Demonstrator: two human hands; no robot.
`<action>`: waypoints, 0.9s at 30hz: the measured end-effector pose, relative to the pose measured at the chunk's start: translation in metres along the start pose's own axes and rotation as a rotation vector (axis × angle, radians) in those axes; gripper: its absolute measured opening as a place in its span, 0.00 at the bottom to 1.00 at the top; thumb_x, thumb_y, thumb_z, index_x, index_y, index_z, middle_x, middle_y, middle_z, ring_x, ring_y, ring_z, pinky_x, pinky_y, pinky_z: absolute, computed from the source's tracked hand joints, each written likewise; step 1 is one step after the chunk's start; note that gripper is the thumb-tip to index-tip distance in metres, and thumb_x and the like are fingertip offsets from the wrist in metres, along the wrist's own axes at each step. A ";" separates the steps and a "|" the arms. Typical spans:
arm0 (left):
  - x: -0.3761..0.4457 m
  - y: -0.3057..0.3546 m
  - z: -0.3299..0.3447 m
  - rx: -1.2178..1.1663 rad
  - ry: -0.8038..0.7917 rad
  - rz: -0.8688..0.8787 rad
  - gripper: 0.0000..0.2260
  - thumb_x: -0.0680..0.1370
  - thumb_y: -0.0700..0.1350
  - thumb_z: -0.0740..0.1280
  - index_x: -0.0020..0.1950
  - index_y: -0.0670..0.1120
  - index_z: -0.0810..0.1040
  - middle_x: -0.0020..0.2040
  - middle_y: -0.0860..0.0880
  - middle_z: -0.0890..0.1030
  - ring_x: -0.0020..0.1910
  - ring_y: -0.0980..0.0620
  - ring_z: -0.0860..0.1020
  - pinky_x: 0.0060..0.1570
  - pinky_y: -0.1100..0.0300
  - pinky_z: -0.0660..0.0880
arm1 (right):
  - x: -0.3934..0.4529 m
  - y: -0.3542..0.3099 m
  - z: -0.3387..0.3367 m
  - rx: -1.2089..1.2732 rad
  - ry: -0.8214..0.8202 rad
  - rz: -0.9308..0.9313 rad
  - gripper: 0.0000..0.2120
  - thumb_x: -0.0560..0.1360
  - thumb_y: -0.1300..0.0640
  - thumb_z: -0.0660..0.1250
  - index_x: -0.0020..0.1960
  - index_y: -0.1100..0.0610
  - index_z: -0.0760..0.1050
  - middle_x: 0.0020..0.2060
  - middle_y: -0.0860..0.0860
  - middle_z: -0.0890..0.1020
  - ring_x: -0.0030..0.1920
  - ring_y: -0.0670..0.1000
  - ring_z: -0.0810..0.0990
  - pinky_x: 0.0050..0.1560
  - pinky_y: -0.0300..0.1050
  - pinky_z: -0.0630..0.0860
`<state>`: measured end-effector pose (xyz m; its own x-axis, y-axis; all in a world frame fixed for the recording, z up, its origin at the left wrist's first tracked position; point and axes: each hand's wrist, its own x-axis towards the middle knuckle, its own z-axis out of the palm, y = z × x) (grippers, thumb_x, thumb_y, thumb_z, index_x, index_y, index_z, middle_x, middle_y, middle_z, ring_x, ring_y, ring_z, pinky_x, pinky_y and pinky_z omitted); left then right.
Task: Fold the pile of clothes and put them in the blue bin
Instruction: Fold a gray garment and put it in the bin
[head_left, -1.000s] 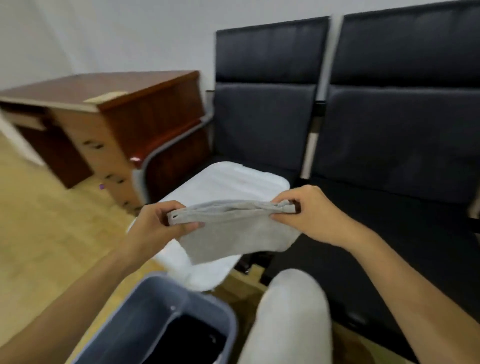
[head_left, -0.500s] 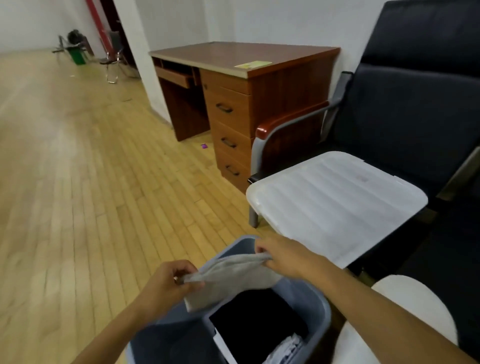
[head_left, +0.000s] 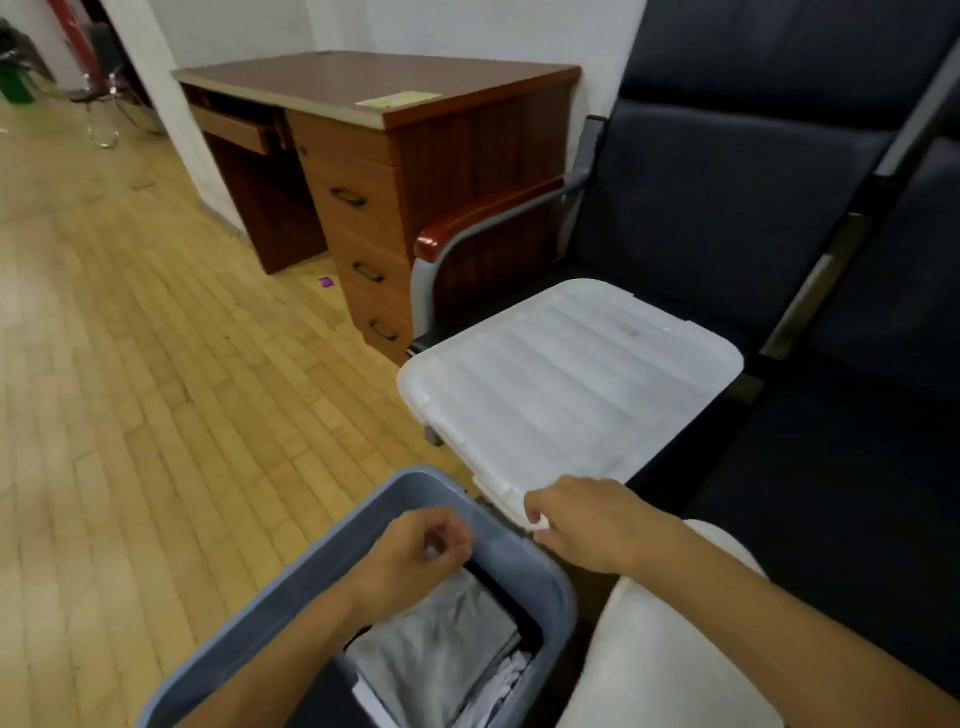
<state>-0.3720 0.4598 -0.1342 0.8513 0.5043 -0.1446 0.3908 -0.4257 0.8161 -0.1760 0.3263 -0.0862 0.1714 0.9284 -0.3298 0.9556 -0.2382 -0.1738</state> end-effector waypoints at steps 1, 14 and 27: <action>0.017 0.019 0.009 -0.011 -0.004 0.035 0.10 0.78 0.41 0.69 0.39 0.54 0.79 0.36 0.58 0.80 0.37 0.60 0.77 0.39 0.61 0.74 | -0.010 0.010 -0.008 0.038 0.053 0.014 0.12 0.81 0.49 0.59 0.62 0.52 0.73 0.57 0.54 0.78 0.55 0.56 0.78 0.47 0.47 0.69; 0.151 0.277 0.261 0.029 -0.455 0.420 0.03 0.79 0.43 0.69 0.46 0.50 0.81 0.43 0.52 0.83 0.44 0.57 0.81 0.46 0.65 0.77 | -0.264 0.254 0.032 0.451 0.394 0.766 0.05 0.79 0.46 0.64 0.49 0.45 0.77 0.40 0.43 0.81 0.42 0.44 0.80 0.44 0.49 0.80; 0.145 0.336 0.451 0.155 -0.840 0.525 0.05 0.79 0.46 0.68 0.46 0.56 0.81 0.45 0.57 0.81 0.47 0.66 0.78 0.47 0.67 0.72 | -0.518 0.366 0.193 0.675 0.516 1.774 0.18 0.71 0.47 0.76 0.37 0.58 0.73 0.31 0.51 0.75 0.34 0.51 0.74 0.32 0.42 0.65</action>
<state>0.0407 0.0516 -0.1335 0.8770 -0.4439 -0.1840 -0.1151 -0.5657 0.8165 0.0388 -0.2971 -0.1579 0.8310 -0.4884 -0.2662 -0.5538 -0.7710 -0.3144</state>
